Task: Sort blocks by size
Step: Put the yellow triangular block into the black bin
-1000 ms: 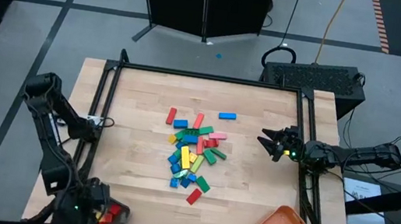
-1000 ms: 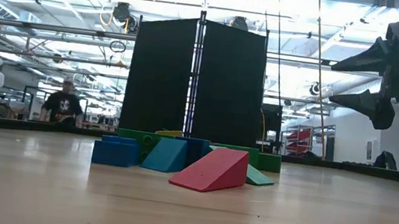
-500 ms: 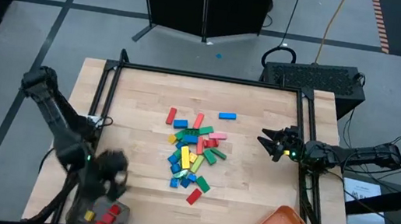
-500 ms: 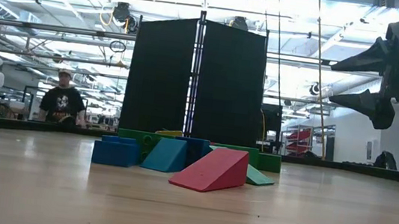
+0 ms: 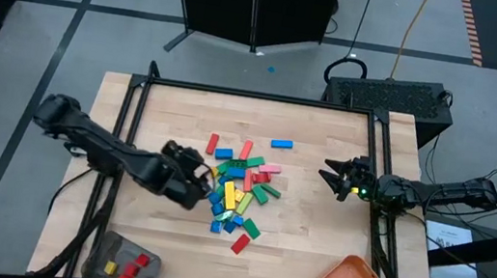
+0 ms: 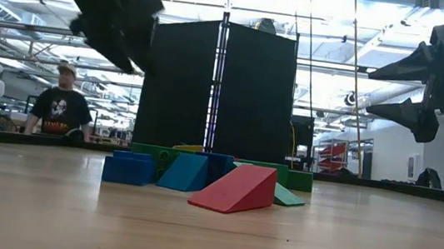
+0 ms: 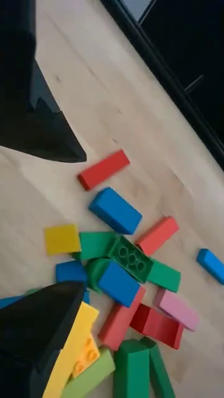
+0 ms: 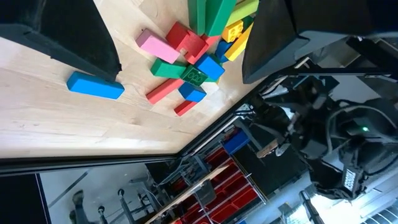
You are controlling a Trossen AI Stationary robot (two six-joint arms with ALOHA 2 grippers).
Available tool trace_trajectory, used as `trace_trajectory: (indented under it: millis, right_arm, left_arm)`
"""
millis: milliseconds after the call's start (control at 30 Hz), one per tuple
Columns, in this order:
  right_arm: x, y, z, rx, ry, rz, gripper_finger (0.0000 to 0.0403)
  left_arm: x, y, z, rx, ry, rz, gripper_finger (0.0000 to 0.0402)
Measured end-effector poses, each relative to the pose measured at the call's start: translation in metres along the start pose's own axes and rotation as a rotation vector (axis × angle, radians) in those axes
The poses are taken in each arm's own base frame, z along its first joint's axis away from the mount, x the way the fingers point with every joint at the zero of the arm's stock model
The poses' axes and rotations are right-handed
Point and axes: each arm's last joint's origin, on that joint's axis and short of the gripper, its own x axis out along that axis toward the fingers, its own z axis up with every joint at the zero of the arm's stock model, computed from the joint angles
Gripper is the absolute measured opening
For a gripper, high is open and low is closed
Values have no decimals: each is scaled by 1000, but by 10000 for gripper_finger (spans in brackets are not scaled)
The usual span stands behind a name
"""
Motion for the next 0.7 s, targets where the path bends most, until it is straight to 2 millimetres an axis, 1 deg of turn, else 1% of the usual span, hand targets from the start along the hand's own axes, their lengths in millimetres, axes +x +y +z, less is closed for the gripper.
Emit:
trace_trajectory:
  millis: [67,167,367,467,700]
  right_arm:
    - [0,0,0,0,0,0,329]
    - [0,0,0,-19,0,0,329]
    - [0,0,0,-49,0,0,329]
    - [0,0,0,-49,0,0,329]
    - [0,0,0,-49,0,0,329]
  left_arm:
    - [11,-6,-4,-7,0,7,321]
    - [26,-10,-19,-6,17,-2,321]
    - [44,-6,-44,-7,42,-74,321]
    - [50,-4,-48,13,35,-84,321]
    - [68,6,-49,-25,15,-99,321]
